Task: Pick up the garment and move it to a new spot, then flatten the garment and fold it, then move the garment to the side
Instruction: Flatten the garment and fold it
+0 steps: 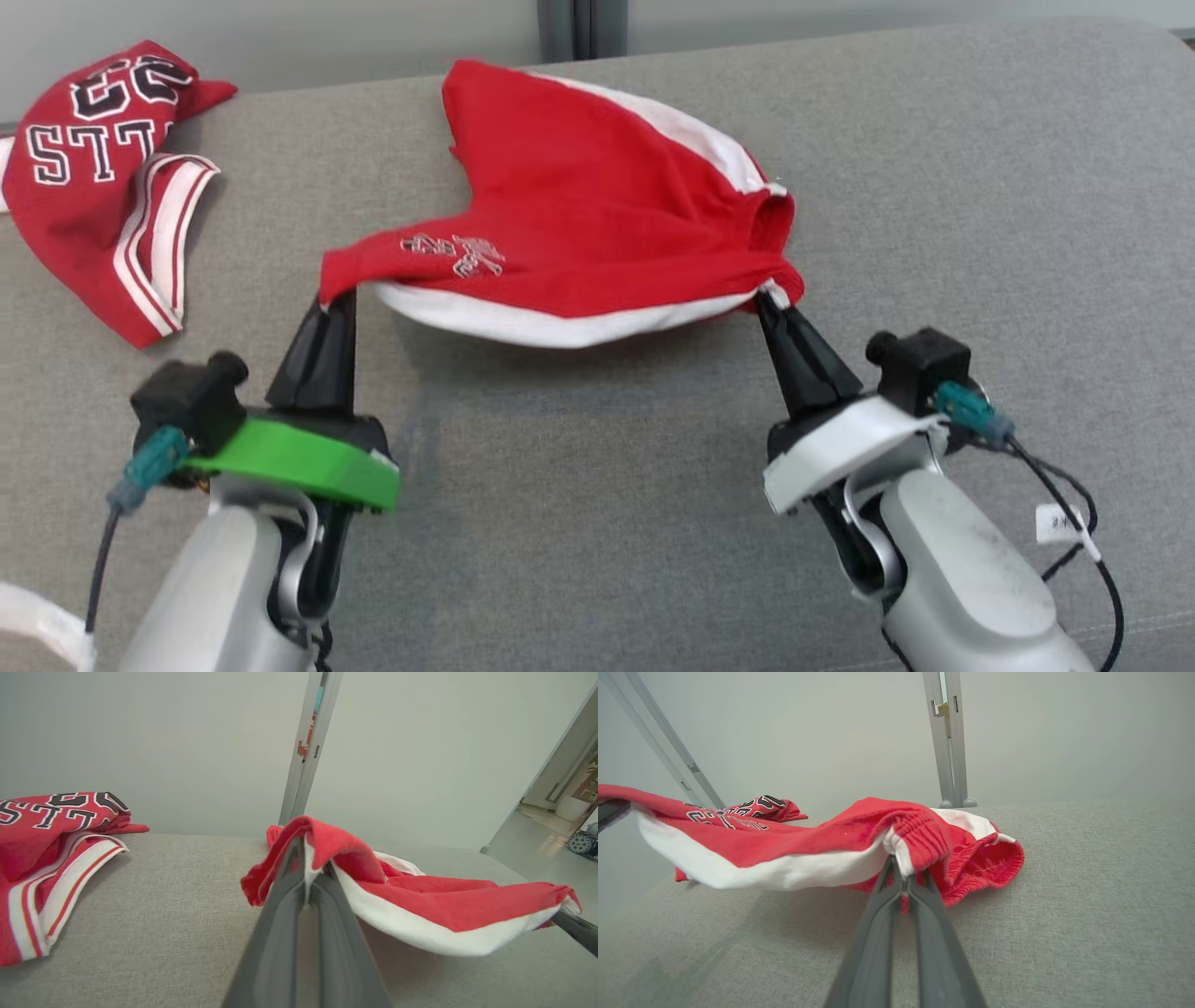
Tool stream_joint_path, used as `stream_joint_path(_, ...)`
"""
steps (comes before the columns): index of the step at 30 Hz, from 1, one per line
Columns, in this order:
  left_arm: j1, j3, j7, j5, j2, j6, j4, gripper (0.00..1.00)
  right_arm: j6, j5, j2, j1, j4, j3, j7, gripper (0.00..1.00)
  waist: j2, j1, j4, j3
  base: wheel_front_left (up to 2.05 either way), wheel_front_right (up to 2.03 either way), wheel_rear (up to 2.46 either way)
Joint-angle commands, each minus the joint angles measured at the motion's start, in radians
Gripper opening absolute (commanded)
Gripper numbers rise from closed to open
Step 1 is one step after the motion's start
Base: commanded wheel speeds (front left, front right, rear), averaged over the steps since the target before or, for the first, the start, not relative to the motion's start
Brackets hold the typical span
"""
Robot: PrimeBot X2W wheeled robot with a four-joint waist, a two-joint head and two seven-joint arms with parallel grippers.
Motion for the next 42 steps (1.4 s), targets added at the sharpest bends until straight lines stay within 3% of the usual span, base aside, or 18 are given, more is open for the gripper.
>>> stream_joint_path(1, 0.058, 0.000, -0.004, 0.000, 0.008, 0.015, -0.042, 0.00, -0.001, -0.007, -0.004, 0.050, -0.030, -0.002, -0.003, 0.00, 0.0000, -0.0001, 0.018, -0.055, 0.00, 0.00, 0.00)
stream_joint_path(7, 0.267, -0.004, 0.025, -0.006, 0.032, 0.093, -0.258, 0.00, -0.001, 0.019, -0.017, 0.228, -0.166, -0.005, 0.008, 0.00, 0.0000, -0.0001, 0.020, -0.146, 0.00, 0.00, 0.00)
stream_joint_path(14, 0.452, -0.019, 0.111, 0.011, 0.085, 0.180, -0.511, 0.00, -0.001, 0.064, -0.052, 0.443, -0.409, -0.050, 0.107, 0.00, 0.0000, -0.0001, 0.004, -0.198, 0.00, 0.00, 0.00)
stream_joint_path(19, 0.514, -0.020, 0.171, -0.004, 0.113, 0.212, -0.573, 0.00, -0.001, 0.084, -0.053, 0.553, -0.538, -0.085, 0.193, 0.00, 0.0000, -0.0001, -0.017, -0.187, 0.00, 0.00, 0.00)
stream_joint_path(27, 0.456, -0.010, 0.188, -0.048, 0.084, 0.210, -0.460, 0.00, -0.001, 0.102, -0.031, 0.522, -0.486, -0.076, 0.222, 0.00, 0.0000, -0.0001, -0.036, -0.136, 0.00, 0.00, 0.00)
stream_joint_path(42, -0.129, -0.071, 0.288, 0.007, -0.001, 0.123, 0.073, 0.00, -0.001, 0.212, 0.027, 0.225, -0.150, -0.093, 0.135, 0.00, 0.0000, -0.0001, -0.086, 0.051, 0.00, 0.00, 0.00)
